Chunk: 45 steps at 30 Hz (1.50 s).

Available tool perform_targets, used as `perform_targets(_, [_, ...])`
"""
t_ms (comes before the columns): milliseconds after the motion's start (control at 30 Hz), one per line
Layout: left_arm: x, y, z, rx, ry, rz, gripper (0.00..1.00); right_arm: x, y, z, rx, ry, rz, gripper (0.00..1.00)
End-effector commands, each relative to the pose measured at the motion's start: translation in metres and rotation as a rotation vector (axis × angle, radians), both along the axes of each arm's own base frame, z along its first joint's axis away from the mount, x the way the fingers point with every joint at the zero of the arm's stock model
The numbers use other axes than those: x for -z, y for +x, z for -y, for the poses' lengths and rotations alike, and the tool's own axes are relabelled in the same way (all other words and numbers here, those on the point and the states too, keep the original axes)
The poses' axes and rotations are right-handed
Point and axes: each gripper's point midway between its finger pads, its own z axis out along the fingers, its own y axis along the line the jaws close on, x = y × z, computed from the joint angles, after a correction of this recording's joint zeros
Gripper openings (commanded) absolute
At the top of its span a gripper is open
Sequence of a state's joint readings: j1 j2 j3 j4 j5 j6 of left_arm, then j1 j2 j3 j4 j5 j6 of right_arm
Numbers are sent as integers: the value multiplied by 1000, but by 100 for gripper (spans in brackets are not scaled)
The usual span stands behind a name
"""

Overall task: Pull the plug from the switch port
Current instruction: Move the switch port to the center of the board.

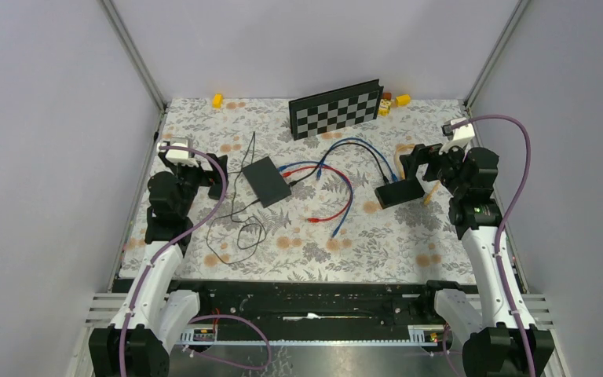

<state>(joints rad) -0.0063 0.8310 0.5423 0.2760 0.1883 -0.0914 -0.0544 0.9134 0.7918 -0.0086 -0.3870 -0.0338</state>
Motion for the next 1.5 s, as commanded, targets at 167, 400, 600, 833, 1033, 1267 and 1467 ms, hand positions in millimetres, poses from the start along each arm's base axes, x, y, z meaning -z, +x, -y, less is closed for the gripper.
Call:
perform_targets(167, [-29, 0, 0, 9, 2, 72, 99, -18, 0, -2, -21, -20, 71, 100])
perform_targets(400, [-27, 0, 1, 11, 1, 63, 99, -22, -2, 1, -8, -32, 96, 100])
perform_targets(600, [-25, 4, 3, 28, 6, -2, 99, -25, -3, 4, 5, -54, 109, 100])
perform_targets(833, [-8, 5, 25, 183, 68, -96, 99, -20, -6, -14, -100, -24, 75, 100])
perform_targets(1033, [10, 15, 33, 228, 41, -209, 99, 8, 5, -41, -159, -84, -32, 100])
perform_targets(1267, [6, 11, 38, 249, 26, -152, 99, 41, 20, -61, -171, -263, -175, 100])
perform_targets(1467, [5, 5, 41, 271, 33, -95, 99, 86, 44, -44, -99, -394, -304, 96])
